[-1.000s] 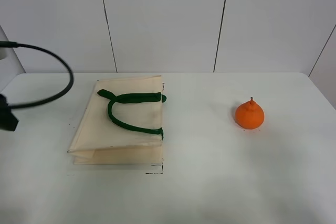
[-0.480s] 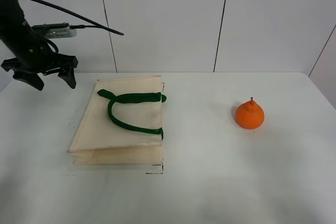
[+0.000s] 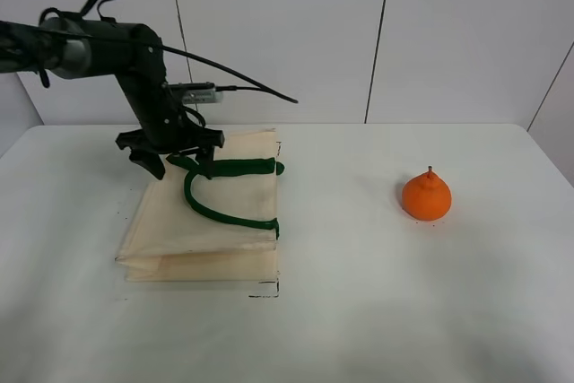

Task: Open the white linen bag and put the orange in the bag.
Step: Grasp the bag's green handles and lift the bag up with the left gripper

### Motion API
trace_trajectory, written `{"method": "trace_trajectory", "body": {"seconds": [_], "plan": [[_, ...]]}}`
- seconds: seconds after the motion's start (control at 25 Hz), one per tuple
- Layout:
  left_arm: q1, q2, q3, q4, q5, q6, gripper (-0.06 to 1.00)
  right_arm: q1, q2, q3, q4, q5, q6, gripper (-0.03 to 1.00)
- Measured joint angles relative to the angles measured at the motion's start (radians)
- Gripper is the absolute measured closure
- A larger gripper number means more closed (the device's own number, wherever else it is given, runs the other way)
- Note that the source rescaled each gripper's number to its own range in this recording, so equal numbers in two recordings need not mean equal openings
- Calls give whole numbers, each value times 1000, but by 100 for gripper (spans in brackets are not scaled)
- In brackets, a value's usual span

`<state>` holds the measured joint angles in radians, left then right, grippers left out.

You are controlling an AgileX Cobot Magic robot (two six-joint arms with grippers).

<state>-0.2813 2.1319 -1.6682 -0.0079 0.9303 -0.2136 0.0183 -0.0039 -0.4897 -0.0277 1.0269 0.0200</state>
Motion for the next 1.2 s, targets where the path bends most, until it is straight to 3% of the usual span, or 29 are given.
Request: {"method": "trace_trajectory", "body": {"seconds": [0.28,0.6,0.68,0.76,1.0,1.08,1.2], "plan": [[-20,93,-3,13,-64,-74,-6,0,0,0,0,0,0,-3],[-20,177,-3,18,-92,-82,-6,0,0,0,0,0,0,-3],[-20,179,-3,18,-95,-82,-2,0,0,0,0,0,0,-3],[-20,179,-3,18,-95,-82,12,0,0,0,0,0,0,-3],[-20,180,-21,24,-67,-105,82,0,0,0,0,0,0,-3],[-20,182,-53,24,-16,-115,92,0,0,0,0,0,0,-3],[-20,183,-164,46,111,-115,93,0,0,0,0,0,0,-3]]}}
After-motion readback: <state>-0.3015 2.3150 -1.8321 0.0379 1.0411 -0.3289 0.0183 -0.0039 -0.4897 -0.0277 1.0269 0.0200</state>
